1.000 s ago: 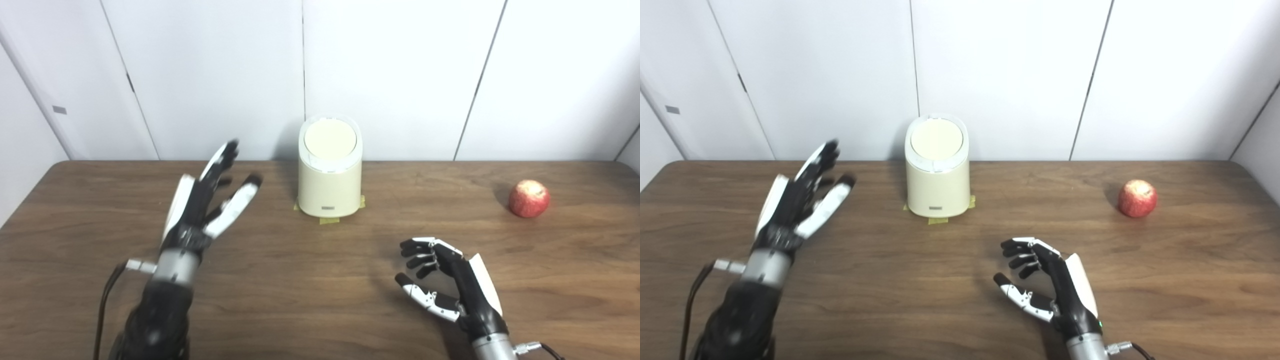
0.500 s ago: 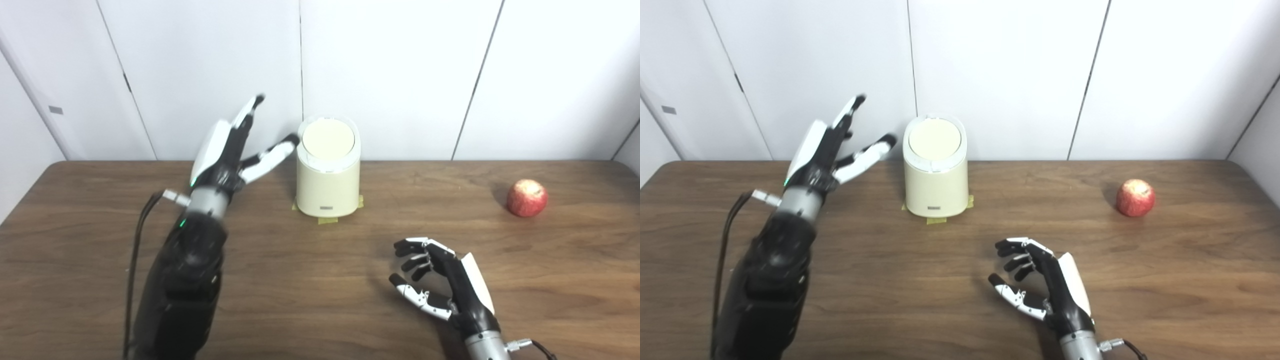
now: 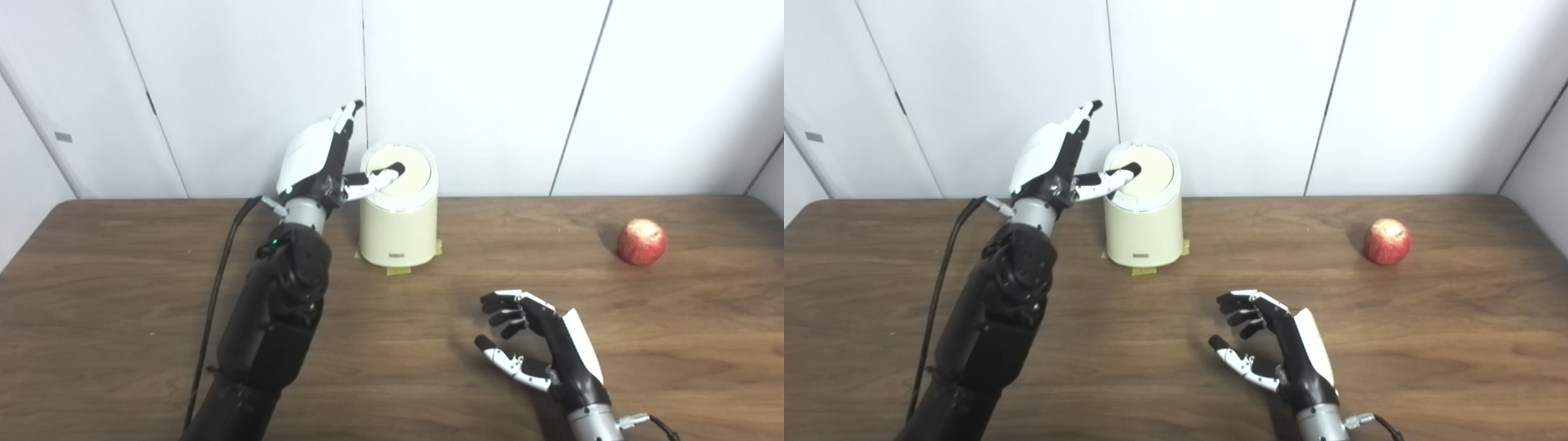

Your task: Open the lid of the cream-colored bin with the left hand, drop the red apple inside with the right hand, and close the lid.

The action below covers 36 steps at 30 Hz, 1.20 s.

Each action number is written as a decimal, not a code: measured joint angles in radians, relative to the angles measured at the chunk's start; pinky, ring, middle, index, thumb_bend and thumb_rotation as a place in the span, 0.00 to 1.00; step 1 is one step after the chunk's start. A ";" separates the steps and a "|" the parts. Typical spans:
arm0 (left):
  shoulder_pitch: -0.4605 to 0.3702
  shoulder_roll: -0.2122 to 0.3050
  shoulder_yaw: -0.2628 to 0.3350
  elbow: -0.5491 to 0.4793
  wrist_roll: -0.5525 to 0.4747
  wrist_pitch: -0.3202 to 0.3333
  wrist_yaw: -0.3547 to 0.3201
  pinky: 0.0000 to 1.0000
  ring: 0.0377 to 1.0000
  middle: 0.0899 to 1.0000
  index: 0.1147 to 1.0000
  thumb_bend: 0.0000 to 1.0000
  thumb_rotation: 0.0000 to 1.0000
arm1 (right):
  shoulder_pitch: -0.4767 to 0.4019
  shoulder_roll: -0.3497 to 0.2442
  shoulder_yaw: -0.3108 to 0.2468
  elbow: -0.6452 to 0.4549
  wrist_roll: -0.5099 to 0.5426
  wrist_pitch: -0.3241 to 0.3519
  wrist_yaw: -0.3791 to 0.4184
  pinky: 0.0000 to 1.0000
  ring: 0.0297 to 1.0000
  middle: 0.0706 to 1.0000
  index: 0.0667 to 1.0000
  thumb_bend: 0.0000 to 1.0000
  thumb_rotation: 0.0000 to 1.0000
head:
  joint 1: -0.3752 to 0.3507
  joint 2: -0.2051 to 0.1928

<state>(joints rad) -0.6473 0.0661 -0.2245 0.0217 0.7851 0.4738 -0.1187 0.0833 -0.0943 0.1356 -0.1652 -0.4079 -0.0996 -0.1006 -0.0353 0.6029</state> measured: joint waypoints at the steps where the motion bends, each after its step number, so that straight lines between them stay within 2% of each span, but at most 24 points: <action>1: -0.012 -0.002 -0.001 0.016 -0.002 -0.002 0.005 0.99 1.00 1.00 0.99 0.64 0.35 | 0.000 0.000 0.000 0.000 0.000 -0.001 0.000 0.47 0.58 0.62 0.61 0.26 0.13 | -0.002 -0.002; 5: -0.034 -0.005 -0.011 0.042 -0.008 -0.013 0.022 0.93 0.97 0.98 0.97 0.65 0.31 | -0.002 0.000 0.002 0.001 0.001 -0.008 0.000 0.45 0.56 0.61 0.62 0.26 0.15 | -0.003 0.000; 9: -0.031 -0.006 -0.030 0.058 -0.005 -0.013 0.031 0.94 0.98 0.98 0.97 0.64 0.30 | -0.002 0.000 0.002 0.002 0.003 -0.008 0.002 0.47 0.58 0.61 0.62 0.26 0.16 | -0.005 -0.002; 14: -0.035 -0.006 -0.047 0.116 0.005 -0.012 0.055 0.93 0.97 0.98 0.96 0.62 0.37 | -0.002 0.000 0.001 0.002 0.003 -0.008 0.002 0.48 0.58 0.62 0.62 0.27 0.15 | -0.006 -0.002; 18: -0.052 -0.001 -0.053 0.175 0.011 -0.010 0.068 0.95 0.98 0.99 0.97 0.61 0.37 | -0.002 0.000 0.002 0.002 0.003 -0.008 0.002 0.46 0.57 0.61 0.62 0.27 0.14 | -0.009 -0.002; 22: -0.064 0.002 -0.053 0.188 0.012 -0.009 0.074 0.97 0.99 0.99 0.97 0.63 0.28 | -0.002 0.000 0.001 0.002 0.003 -0.008 0.002 0.48 0.58 0.61 0.62 0.27 0.14 | -0.009 -0.003; 27: -0.069 0.005 -0.066 0.224 0.022 -0.008 0.086 0.96 0.97 0.97 0.94 0.60 0.28 | -0.002 0.001 0.002 0.003 0.003 -0.008 0.002 0.49 0.59 0.62 0.62 0.27 0.14 | -0.014 -0.003; 32: -0.074 0.008 -0.081 0.266 0.045 -0.008 0.119 0.94 0.95 0.95 0.92 0.59 0.22 | -0.003 0.001 0.004 0.003 0.000 -0.008 0.003 0.50 0.59 0.62 0.62 0.26 0.13 | -0.018 -0.002; 36: -0.085 0.013 -0.093 0.292 0.051 -0.011 0.147 0.93 0.94 0.94 0.91 0.67 0.12 | -0.002 0.002 0.004 0.003 0.000 -0.008 0.003 0.49 0.59 0.62 0.62 0.26 0.14 | -0.017 0.002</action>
<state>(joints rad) -0.7319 0.0795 -0.3177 0.3136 0.8358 0.4627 0.0286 0.0808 -0.0920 0.1400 -0.1624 -0.4077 -0.1076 -0.0977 -0.0522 0.6044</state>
